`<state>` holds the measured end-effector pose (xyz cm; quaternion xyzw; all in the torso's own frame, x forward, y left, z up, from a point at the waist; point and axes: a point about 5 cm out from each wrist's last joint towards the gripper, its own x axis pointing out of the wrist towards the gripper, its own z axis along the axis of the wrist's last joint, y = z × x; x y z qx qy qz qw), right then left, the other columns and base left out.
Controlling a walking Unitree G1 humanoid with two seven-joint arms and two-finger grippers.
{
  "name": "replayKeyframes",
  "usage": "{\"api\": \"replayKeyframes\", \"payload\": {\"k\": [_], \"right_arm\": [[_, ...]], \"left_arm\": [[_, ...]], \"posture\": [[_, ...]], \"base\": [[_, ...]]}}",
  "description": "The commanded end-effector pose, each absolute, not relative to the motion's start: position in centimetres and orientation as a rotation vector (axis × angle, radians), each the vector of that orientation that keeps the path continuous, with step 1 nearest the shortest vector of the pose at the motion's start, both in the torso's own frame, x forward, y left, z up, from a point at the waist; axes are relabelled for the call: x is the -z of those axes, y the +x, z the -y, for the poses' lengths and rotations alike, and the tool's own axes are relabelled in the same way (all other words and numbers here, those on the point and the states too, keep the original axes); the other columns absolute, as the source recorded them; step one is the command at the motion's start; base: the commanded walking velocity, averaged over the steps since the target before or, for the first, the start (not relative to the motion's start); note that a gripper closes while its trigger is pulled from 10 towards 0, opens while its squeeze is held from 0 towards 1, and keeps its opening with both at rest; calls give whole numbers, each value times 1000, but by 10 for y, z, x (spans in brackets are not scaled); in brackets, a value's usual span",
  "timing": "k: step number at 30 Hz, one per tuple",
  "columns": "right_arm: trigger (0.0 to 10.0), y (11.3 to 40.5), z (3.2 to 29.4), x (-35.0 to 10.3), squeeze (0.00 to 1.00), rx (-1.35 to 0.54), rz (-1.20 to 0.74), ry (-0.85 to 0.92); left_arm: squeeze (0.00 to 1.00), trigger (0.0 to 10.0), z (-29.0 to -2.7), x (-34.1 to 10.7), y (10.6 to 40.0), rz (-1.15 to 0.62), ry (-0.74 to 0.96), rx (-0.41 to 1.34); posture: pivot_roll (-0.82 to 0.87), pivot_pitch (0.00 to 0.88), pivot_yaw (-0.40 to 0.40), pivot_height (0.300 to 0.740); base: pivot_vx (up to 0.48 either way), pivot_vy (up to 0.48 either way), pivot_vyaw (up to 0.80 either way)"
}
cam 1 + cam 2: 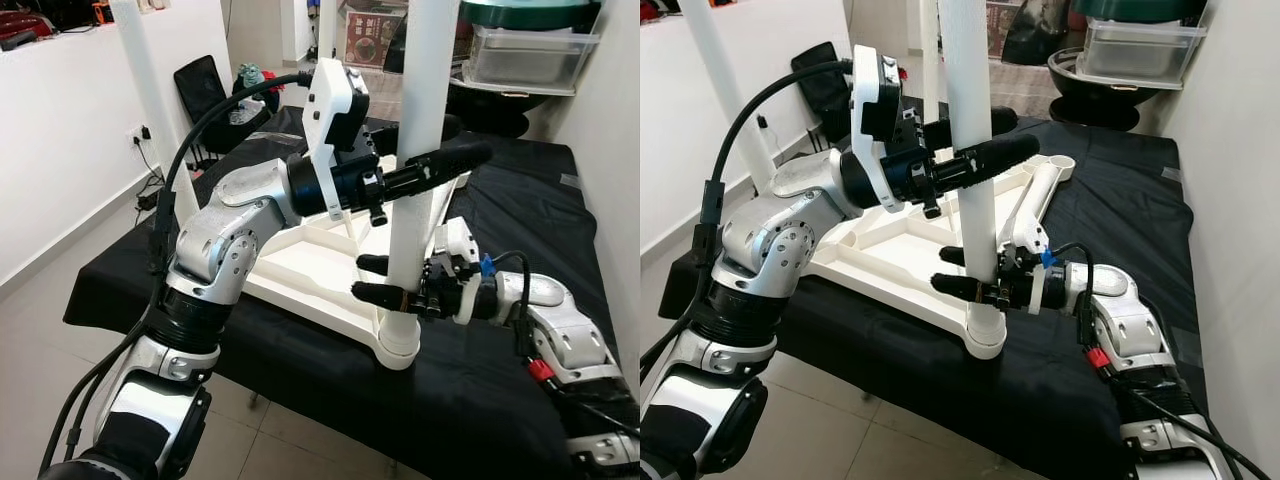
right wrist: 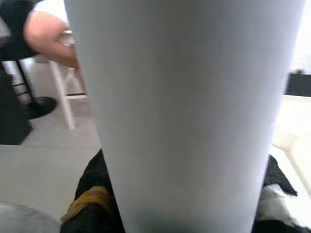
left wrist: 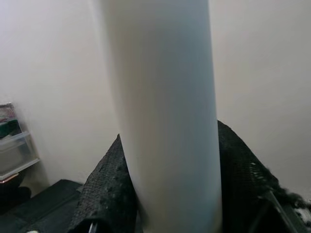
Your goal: Building children table
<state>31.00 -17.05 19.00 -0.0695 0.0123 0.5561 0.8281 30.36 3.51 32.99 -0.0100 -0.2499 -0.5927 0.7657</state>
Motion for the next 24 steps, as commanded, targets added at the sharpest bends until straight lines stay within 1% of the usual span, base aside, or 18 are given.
{"api": "replayKeyframes", "payload": {"k": [1, 2, 3, 8, 10, 15, 17, 20, 24], "right_arm": [[0, 316, 176, -182, 0, -1075, -65, -107], [0, 317, 176, -181, 0, -1049, -68, -103], [0, 317, 176, -180, 0, -1027, -69, -99], [0, 320, 177, -176, 0, -933, -68, -79], [0, 321, 180, -170, 0, -854, -75, -54], [0, 316, 181, -165, 0, -795, -60, -22], [0, 310, 183, -163, 0, -771, -37, -3], [0, 290, 181, -157, 0, -724, 8, 19], [0, 285, 179, -155, 0, -714, 3, 12]], "left_arm": [[1000, 2078, -42, -312, 314, 462, 24, 1203], [1000, 9608, -44, -312, 314, 461, 17, 1191], [1000, 10000, -45, -311, 314, 461, 13, 1182], [1000, 10000, -50, -312, 314, 466, -5, 1151], [1000, 10000, -54, -311, 314, 466, -13, 1127], [1000, 10000, -59, -309, 314, 464, -19, 1101], [1000, 10000, -60, -307, 314, 460, -21, 1090], [1000, 10000, -64, -300, 312, 443, -20, 1070], [1000, 10000, -63, -299, 312, 440, -20, 1069]], "posture": [[-81, 0, 8, 740], [-80, 0, 6, 740], [-80, 0, 6, 740], [-81, 0, 2, 740], [-81, 0, 2, 740], [-79, 0, 0, 740], [-78, 0, -2, 740], [-90, 0, 7, 740], [-92, 0, 8, 740]], "base": [[0, 0, 0], [0, 0, 0], [0, 0, 0], [0, 0, 0], [0, 0, 0], [0, 0, 0], [0, 0, 0], [0, 0, 0], [0, 0, 0]]}}
